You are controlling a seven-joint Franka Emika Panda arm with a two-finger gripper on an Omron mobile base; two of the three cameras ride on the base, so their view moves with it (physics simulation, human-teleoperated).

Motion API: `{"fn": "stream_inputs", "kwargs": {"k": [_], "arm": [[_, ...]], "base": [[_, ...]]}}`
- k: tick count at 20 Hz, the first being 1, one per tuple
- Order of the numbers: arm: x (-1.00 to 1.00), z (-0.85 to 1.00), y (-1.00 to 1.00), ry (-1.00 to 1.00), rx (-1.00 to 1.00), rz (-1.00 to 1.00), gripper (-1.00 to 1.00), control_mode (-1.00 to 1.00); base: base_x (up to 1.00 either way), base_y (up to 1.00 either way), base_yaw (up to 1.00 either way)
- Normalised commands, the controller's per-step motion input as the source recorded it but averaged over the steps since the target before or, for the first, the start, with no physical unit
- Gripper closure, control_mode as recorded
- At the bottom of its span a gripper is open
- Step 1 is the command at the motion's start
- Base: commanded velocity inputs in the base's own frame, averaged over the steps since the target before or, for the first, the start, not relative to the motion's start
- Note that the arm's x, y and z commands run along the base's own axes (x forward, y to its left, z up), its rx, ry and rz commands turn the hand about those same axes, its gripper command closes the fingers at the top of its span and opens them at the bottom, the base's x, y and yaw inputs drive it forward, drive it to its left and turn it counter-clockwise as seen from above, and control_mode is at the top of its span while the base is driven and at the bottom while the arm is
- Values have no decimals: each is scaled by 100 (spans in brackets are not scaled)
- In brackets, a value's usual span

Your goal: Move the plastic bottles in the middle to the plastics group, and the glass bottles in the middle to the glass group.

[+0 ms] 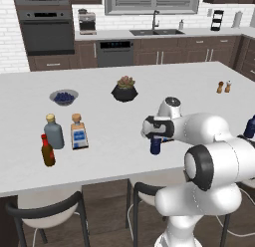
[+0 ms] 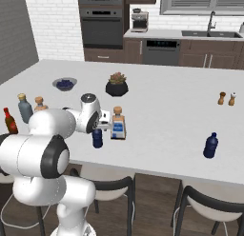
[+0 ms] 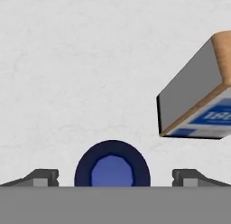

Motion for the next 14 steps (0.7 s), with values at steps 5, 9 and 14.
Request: {"fn": "stream_inputs", "kwargs": {"k": [5, 9, 14], "arm": [[0, -15, 0, -14, 0, 0, -100, -100], [0, -10, 0, -1, 0, 0, -100, -100], [0, 0, 0, 0, 0, 0, 100, -100]], "base": [[0, 0, 0], [0, 0, 0], [0, 0, 0]]}}
